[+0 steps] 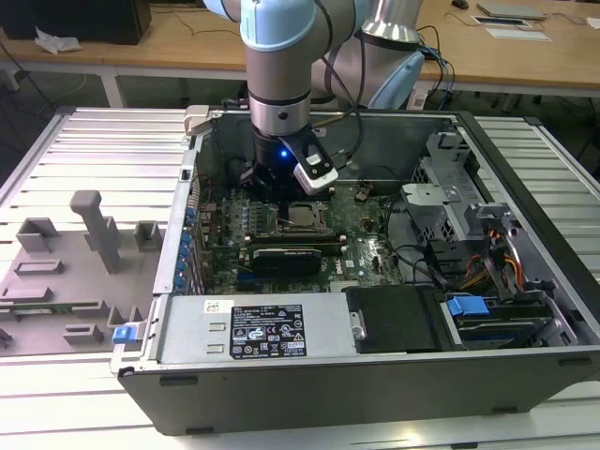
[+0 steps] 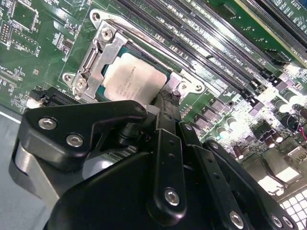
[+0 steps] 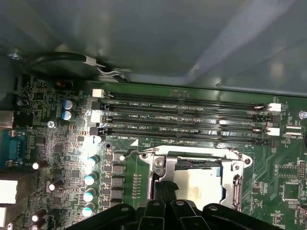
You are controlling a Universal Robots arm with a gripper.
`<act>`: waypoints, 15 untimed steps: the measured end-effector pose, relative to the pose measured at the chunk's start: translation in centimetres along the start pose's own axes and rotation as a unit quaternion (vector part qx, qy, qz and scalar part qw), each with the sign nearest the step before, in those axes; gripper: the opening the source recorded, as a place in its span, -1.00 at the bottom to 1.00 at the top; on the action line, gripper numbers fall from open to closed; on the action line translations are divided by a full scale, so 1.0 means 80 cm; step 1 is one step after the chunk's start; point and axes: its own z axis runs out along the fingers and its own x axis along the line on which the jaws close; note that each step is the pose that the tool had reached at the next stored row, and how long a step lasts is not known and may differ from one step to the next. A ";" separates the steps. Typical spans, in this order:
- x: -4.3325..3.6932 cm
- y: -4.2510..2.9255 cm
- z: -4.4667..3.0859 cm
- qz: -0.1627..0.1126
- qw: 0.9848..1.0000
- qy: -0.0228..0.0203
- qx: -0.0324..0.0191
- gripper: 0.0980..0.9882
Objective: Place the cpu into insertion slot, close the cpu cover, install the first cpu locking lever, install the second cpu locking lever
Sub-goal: 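Close the cpu cover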
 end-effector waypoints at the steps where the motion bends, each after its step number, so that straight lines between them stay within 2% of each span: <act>1: 0.000 -0.0001 0.0001 -0.001 1.000 0.000 0.000 -0.98; 11: -0.004 0.0027 -0.0002 -0.007 1.000 0.000 -0.001 -0.98; 15: -0.007 0.0027 -0.0060 -0.009 1.000 0.000 -0.001 -0.98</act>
